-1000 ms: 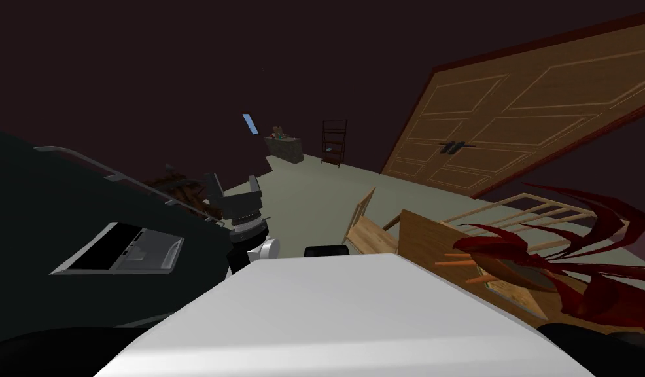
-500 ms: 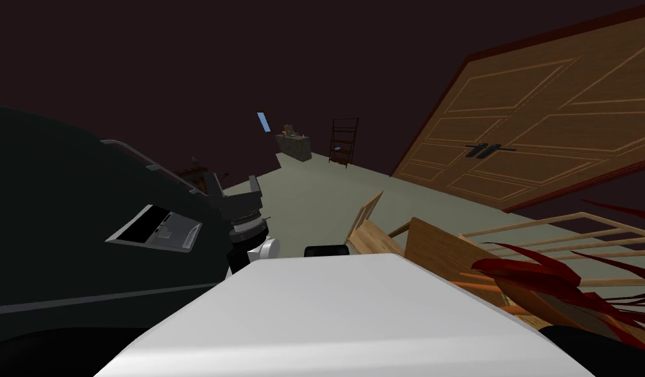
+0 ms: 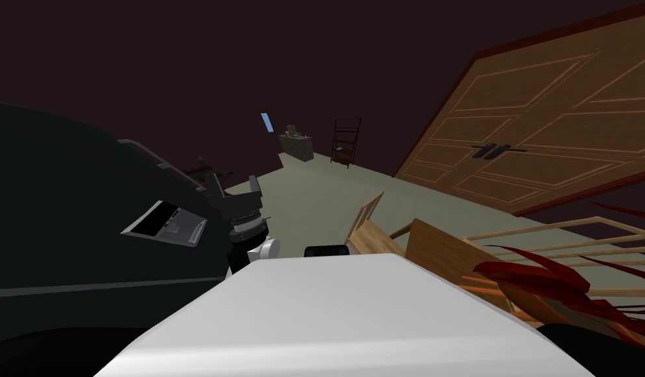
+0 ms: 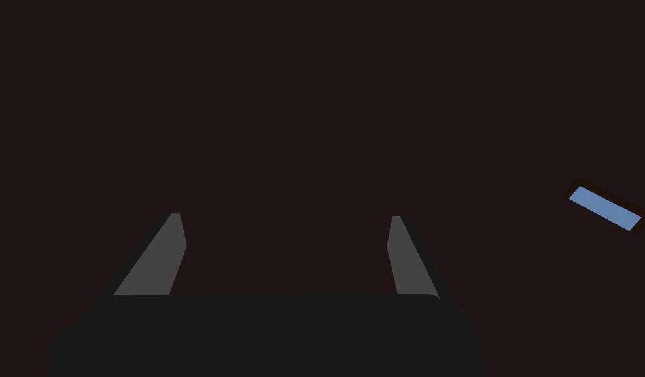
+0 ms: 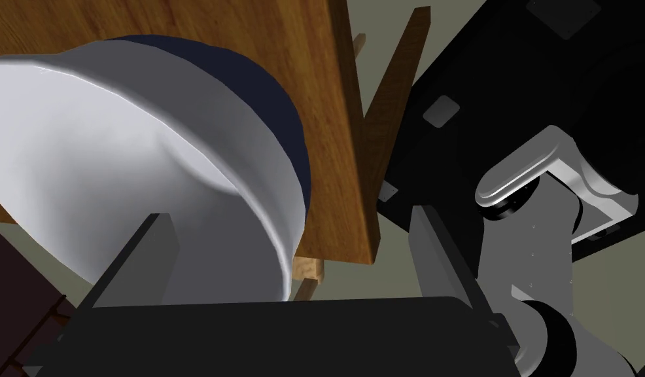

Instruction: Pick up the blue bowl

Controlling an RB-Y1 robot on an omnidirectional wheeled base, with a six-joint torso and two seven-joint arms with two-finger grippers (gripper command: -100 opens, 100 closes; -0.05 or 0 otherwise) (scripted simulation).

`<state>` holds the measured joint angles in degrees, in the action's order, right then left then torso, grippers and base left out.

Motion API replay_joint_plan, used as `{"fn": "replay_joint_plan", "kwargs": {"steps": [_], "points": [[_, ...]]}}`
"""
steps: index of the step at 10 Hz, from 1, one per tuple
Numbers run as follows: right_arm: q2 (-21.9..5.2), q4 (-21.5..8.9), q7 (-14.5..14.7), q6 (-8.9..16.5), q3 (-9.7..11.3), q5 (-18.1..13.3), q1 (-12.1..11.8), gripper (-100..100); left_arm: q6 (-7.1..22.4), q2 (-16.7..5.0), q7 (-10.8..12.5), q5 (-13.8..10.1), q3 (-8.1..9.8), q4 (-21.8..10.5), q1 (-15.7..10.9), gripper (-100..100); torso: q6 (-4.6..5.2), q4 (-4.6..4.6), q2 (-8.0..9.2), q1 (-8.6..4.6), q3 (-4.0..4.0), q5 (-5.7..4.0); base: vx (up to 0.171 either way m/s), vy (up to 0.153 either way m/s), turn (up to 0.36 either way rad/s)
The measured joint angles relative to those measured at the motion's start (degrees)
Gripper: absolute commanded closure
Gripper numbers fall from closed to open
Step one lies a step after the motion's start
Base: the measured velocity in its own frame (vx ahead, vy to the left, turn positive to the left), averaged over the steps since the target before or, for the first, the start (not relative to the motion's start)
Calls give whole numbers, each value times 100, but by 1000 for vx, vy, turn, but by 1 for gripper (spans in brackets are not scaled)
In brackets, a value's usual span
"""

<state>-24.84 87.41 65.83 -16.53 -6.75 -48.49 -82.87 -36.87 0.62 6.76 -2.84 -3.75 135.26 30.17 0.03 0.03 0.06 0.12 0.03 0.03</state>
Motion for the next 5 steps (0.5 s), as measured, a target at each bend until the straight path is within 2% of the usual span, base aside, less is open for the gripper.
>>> {"fn": "replay_joint_plan", "kwargs": {"steps": [3, 4, 5], "points": [[-19, -240, -67, 119, 105, -10, 293, -100, 0, 0, 0, 0, 0, 0, 0, 0, 1, 0, 2, -1, 1, 0, -12, -3, 27], [-17, -251, -66, 119, 105, -10, 302, 100, 0, 0, 0, 0, 0, 0, 0, 0, 2, -1, -1, 1, 0, 1, 0, 0, 0], [-17, -250, -66, 119, 105, -10, 301, 100, 0, 0, 0, 0, 0, 0, 0, 0, 2, -1, -2, 2, -2, 1, 1, -11, 29]]}}
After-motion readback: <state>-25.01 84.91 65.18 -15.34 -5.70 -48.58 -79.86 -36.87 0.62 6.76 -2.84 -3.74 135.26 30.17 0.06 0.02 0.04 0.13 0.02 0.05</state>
